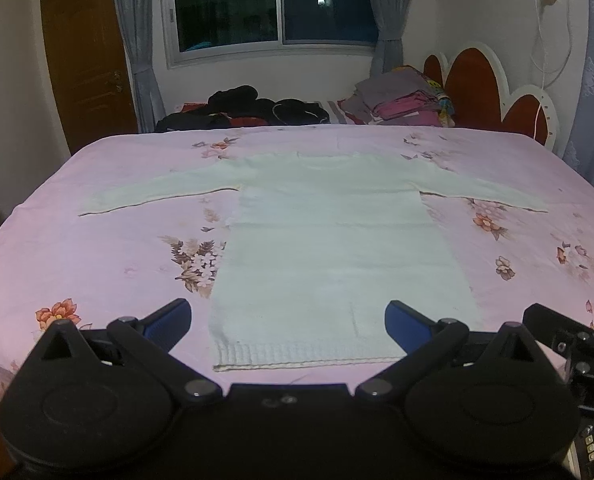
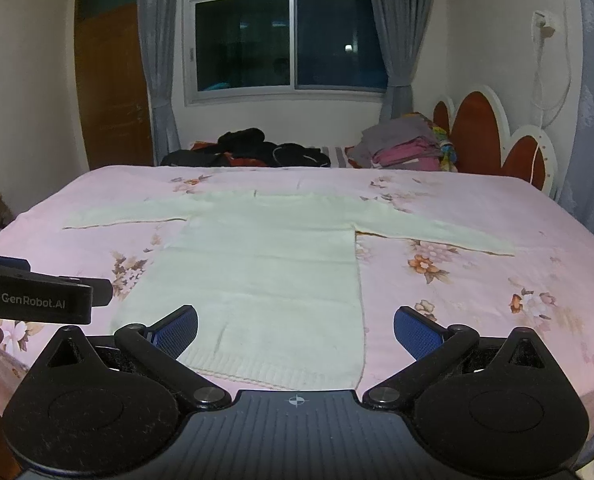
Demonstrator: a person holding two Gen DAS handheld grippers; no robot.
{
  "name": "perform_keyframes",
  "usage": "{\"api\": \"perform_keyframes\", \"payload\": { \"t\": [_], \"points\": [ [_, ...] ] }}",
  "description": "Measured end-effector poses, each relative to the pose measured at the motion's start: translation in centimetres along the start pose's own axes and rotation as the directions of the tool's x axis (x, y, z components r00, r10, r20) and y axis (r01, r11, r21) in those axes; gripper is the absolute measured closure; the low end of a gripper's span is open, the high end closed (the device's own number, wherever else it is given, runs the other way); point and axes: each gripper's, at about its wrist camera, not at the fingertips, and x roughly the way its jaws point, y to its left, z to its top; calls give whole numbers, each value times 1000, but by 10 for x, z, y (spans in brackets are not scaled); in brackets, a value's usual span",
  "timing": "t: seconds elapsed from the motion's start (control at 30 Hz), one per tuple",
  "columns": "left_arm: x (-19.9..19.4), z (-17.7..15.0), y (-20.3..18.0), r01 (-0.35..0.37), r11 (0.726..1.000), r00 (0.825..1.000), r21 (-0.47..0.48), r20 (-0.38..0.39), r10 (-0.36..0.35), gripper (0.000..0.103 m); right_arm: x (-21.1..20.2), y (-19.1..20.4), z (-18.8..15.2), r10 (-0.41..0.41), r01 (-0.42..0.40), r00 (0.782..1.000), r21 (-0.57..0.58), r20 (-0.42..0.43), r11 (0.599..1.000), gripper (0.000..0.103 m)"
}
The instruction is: Fold small clothes
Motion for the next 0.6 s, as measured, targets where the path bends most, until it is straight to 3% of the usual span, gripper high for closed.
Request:
{"api": "perform_keyframes", "payload": {
  "t": [0.6],
  "points": [
    [10,1,-4,9,1000,1000,-13,-29,-9,0,4,-11,2,-2,2,1000,9,-3,1000,0]
  ]
}}
